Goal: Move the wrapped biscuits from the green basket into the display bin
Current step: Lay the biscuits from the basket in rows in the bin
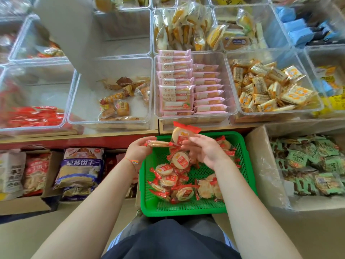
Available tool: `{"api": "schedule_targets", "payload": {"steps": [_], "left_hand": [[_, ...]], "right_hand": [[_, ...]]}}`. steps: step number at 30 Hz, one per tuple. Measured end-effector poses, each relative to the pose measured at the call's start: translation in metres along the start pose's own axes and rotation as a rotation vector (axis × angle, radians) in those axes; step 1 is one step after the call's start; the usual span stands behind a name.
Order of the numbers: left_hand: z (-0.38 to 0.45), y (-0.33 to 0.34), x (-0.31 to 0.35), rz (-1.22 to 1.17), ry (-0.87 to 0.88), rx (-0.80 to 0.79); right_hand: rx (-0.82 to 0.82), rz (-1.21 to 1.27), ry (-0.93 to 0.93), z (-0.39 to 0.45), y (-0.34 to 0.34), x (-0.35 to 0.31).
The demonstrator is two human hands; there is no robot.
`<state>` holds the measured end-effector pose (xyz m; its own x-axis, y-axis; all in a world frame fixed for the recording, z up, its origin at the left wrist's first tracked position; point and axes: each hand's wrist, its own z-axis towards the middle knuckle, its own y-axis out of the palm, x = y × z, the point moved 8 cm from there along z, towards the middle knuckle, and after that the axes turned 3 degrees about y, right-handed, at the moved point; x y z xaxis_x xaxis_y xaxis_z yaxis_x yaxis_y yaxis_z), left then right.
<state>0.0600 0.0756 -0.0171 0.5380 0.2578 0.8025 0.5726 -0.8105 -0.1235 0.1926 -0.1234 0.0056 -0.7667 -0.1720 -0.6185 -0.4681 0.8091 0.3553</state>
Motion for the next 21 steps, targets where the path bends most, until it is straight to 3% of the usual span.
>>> {"api": "schedule_targets", "payload": {"steps": [4, 9, 14, 18, 21], "left_hand": [[0.000, -0.014, 0.009, -0.058, -0.027, -0.063], [0.005, -0.051, 0.008, -0.379, -0.030, -0.157], [0.010, -0.125, 0.019, -0.561, -0.023, -0.364], [0.005, -0.211, 0.033, -0.483, -0.027, -0.557], [0.002, -0.288, 0.051, -0.536, -0.042, -0.604]], "right_hand": [[0.209, -0.139, -0.070, 0.005, 0.013, -0.001], [0.367, -0.159, -0.204, 0.005, 0.043, -0.005], [0.364, 0.084, -0.213, 0.014, 0.128, 0.013], [0.293, 0.196, -0.210, 0.029, 0.244, 0.038], [0.254, 0.247, -0.153, 0.044, 0.334, 0.054]]}}
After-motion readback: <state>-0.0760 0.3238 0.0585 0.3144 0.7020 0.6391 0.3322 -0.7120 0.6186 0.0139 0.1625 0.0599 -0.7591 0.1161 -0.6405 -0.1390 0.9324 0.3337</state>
